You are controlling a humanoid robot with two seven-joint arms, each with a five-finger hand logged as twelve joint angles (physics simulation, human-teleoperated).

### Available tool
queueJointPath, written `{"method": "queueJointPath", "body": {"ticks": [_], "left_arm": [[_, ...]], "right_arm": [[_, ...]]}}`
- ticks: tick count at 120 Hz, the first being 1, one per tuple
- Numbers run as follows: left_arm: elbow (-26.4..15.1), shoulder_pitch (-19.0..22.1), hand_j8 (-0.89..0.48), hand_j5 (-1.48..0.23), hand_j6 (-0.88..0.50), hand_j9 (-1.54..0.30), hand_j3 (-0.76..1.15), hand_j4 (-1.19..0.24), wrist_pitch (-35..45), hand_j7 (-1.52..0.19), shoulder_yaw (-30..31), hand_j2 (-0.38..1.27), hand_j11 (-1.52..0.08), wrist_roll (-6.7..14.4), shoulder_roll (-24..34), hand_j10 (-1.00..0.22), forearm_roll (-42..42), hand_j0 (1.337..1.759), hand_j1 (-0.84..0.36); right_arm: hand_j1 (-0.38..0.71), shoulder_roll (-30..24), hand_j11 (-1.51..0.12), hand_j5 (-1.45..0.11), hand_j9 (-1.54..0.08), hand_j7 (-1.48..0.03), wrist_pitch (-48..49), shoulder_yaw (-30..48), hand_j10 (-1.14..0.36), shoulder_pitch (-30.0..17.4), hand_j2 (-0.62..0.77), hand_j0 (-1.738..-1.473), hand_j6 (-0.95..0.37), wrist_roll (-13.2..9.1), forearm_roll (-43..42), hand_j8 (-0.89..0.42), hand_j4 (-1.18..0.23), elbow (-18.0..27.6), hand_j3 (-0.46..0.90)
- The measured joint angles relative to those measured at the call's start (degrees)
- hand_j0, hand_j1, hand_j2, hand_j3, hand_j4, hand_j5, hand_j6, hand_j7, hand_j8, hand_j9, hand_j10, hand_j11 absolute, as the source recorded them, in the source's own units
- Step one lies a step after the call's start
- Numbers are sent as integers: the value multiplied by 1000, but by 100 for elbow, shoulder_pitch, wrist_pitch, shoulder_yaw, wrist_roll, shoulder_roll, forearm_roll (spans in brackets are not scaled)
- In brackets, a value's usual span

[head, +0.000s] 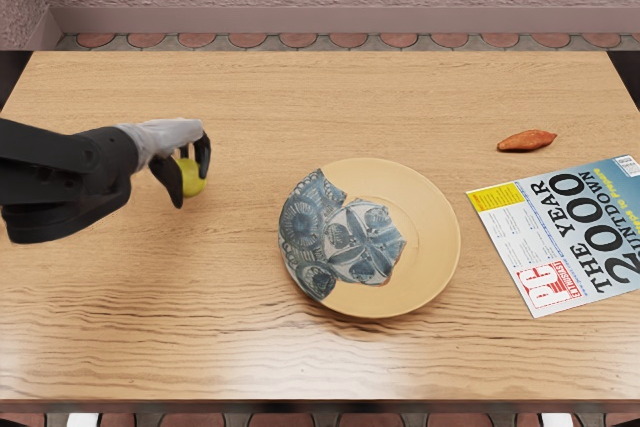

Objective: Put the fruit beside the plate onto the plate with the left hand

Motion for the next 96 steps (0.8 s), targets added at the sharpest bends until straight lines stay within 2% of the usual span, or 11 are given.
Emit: {"method": "queueJointPath", "body": {"ticks": [24,30,54,67,68,72,81,92,93,94,96], "left_arm": [[-8,-123,-344,-1228,-299,-1162,0,-828,-1171,-1152,-933,550,-1187,-17,435,-646,-438,1649,-347],[-11,-161,-358,-1232,-308,-1160,0,-827,-1419,-1154,-1144,641,-1181,-19,464,-662,-549,1650,-367],[-24,-475,-360,-1247,-297,-1161,0,-821,-2192,-1168,-1839,772,-1171,-24,453,-744,-1087,1652,-425],[-31,-604,-379,-1245,-295,-1161,0,-821,-2369,-1150,-2018,777,-1169,-25,232,-789,-1303,1653,-422],[-33,-614,-379,-1225,-351,-1162,0,-832,-2365,-1151,-2025,778,-1170,-25,203,-791,-1324,1652,-419],[-33,-643,-379,-1223,-355,-1160,0,-832,-2388,-1153,-2055,758,-1167,-23,76,-803,-1378,1653,-404],[-34,-699,-393,-1219,-376,-1154,0,-835,-2393,-1158,-2103,840,-1159,-20,-211,-828,-1459,1654,-420],[-19,-704,-359,-1222,-415,-1155,0,-834,-2343,-1170,-2156,1015,-1159,-20,-540,-841,-1511,1653,-511],[-18,-704,-424,-1200,-472,-1156,0,-845,-2322,-1158,-2159,998,-1159,-20,-565,-842,-1515,1653,-514],[-16,-705,-423,-1203,-430,-1156,0,-843,-2315,-1158,-2161,1022,-1159,-19,-583,-843,-1517,1652,-517],[-12,-711,-408,-1203,-462,-1156,0,-843,-2295,-1161,-2168,1053,-1159,-19,-604,-844,-1522,1652,-536]], "right_arm": [[-312,0,-40,-40,-40,-40,-1,0,-31,0,-6,-1658,-31,0,0,-31,-31,0,0],[-312,0,-40,-40,-40,-40,-2,0,-31,0,-6,-1658,-31,0,-1,-31,-31,0,0],[-312,0,-40,-40,-40,-40,-1,0,-31,0,-6,-1658,-31,0,1,-31,-31,0,0],[-312,0,-40,-40,-40,-40,0,0,-31,0,-6,-1658,-31,0,3,-31,-31,0,0],[-312,0,-40,-40,-40,-40,0,0,-31,0,-6,-1658,-31,0,3,-31,-31,0,0],[-312,0,-40,-40,-40,-40,0,0,-31,0,-6,-1658,-31,0,3,-31,-31,0,0],[-312,0,-40,-40,-40,-40,-1,0,-31,0,-6,-1658,-31,0,3,-31,-31,0,0],[-312,0,-40,-40,-40,-40,-1,0,-31,0,-6,-1658,-31,0,2,-31,-31,0,0],[-312,0,-40,-40,-40,-40,-1,0,-31,0,-6,-1658,-31,0,2,-31,-31,0,0],[-312,0,-40,-40,-40,-40,-1,0,-31,0,-6,-1658,-31,0,2,-31,-31,0,0],[-312,0,-40,-40,-40,-40,0,0,-31,0,-6,-1658,-31,0,1,-31,-31,0,0]]}}
